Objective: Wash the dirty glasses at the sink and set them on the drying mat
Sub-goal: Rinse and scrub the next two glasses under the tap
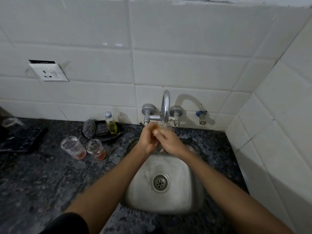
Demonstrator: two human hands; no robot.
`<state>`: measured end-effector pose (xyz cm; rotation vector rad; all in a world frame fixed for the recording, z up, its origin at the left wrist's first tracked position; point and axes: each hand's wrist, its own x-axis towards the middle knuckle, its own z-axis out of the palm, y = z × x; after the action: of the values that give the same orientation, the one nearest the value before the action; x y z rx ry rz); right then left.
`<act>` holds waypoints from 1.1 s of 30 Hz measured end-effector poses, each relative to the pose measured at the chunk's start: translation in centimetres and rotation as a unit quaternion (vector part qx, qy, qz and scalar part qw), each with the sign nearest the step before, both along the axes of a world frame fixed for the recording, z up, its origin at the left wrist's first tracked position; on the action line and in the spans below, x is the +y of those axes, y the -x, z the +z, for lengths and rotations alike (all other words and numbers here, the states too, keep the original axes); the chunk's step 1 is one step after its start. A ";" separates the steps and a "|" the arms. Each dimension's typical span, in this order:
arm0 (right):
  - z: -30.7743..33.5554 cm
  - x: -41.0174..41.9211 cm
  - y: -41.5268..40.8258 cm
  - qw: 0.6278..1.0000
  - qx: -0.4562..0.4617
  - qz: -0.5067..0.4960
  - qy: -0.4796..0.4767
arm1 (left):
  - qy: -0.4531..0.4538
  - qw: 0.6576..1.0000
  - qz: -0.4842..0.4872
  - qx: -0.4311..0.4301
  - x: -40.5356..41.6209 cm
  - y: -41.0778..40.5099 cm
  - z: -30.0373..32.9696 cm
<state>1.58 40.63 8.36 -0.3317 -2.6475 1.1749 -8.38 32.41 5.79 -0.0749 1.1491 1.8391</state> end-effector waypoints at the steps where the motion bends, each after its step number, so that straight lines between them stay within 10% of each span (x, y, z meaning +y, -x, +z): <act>1: -0.5 0.3 -0.1 0.997 0.007 0.016 -0.077 | -0.002 1.000 -0.004 -0.003 0.0 0.1 0.0; 4: -1.7 1.3 -1.1 0.977 -0.023 0.079 -0.197 | 0.002 0.999 -0.035 0.003 0.0 0.6 0.4; 9: -1.0 -0.3 -0.1 0.998 -0.002 -0.019 0.059 | 0.007 1.000 -0.011 -0.001 -0.1 0.3 -0.4; 13: -1.9 1.2 -0.9 0.984 -0.020 0.066 -0.166 | -0.009 0.998 -0.056 -0.006 -0.1 0.6 0.2; 18: -1.0 -0.1 0.0 0.999 -0.003 -0.015 0.049 | 0.007 1.000 -0.030 0.002 -0.2 0.5 -0.1; 22: -1.5 0.9 -0.4 0.984 -0.018 0.054 -0.171 | 0.008 0.997 -0.079 -0.005 -0.3 0.5 0.0; 26: -1.3 0.3 -0.6 1.000 0.006 0.026 -0.010 | 0.013 0.999 -0.035 0.018 -0.4 0.9 -0.4; 33: -2.2 0.9 -1.0 0.989 -0.025 0.073 -0.129 | 0.030 0.998 -0.054 0.009 -0.3 0.8 0.0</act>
<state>2.60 41.56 6.15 -0.1237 -2.8664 0.8554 -9.16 32.09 5.79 -0.0299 1.1974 1.7139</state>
